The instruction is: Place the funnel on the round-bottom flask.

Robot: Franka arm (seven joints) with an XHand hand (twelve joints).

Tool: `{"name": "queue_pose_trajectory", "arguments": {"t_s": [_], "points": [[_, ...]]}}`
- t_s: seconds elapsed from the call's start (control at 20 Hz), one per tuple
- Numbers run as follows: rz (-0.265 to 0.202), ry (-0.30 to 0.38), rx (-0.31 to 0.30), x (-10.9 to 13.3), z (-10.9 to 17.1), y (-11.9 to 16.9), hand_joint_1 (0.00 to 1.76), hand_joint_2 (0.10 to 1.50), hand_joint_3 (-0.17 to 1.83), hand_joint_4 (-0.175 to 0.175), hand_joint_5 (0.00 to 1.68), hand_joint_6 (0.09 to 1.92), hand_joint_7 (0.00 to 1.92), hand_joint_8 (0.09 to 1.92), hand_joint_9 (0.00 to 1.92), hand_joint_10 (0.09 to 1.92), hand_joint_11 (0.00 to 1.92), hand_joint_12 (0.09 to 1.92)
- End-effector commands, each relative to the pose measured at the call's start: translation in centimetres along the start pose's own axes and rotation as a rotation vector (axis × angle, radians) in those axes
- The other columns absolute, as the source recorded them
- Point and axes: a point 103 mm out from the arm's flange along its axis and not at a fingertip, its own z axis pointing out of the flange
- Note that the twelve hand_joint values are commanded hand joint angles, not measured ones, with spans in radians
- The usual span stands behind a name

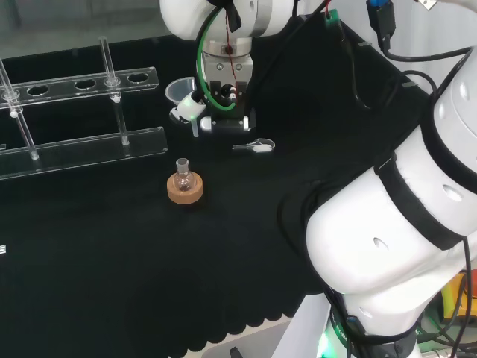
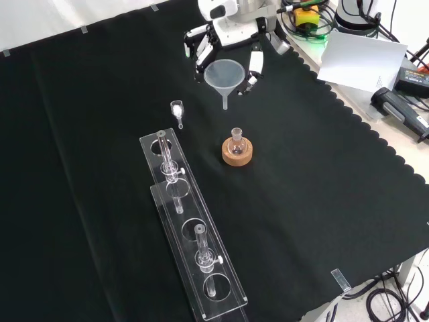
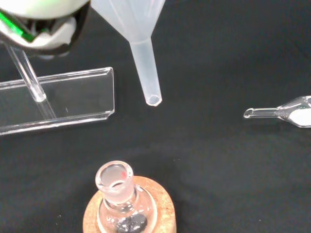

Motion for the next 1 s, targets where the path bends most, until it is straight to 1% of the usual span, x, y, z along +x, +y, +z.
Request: {"name": "queue_pose_trajectory", "arguments": {"t_s": [0.05, 0.3, 0.55, 0.85, 1.0], "points": [[0.01, 0.023, -0.003, 0.4, 0.1, -0.1, 0.89, 0.48, 0.9, 0.078, 0.86, 0.59, 1.11, 0.59, 0.8, 0.38, 0.0, 1.28], [0.009, 0.04, 0.007, 1.2, 0.7, -0.3, 0.89, 0.48, 0.9, 0.078, 0.86, 0.59, 1.12, 0.59, 0.8, 0.38, 0.0, 1.28], [0.026, 0.078, 0.009, 1.8, 1.4, -0.5, 0.89, 0.48, 0.9, 0.078, 0.86, 0.59, 1.12, 0.59, 0.8, 0.38, 0.0, 1.28], [0.046, 0.102, 0.024, 2.2, 2.0, -0.8, 0.89, 0.48, 0.9, 0.078, 0.86, 0.59, 1.12, 0.59, 0.81, 0.37, 0.0, 1.28], [0.046, 0.103, 0.024, 2.6, 2.4, -1.1, 0.89, 0.48, 0.9, 0.078, 0.86, 0.59, 1.12, 0.59, 0.81, 0.37, 0.0, 1.28]]}}
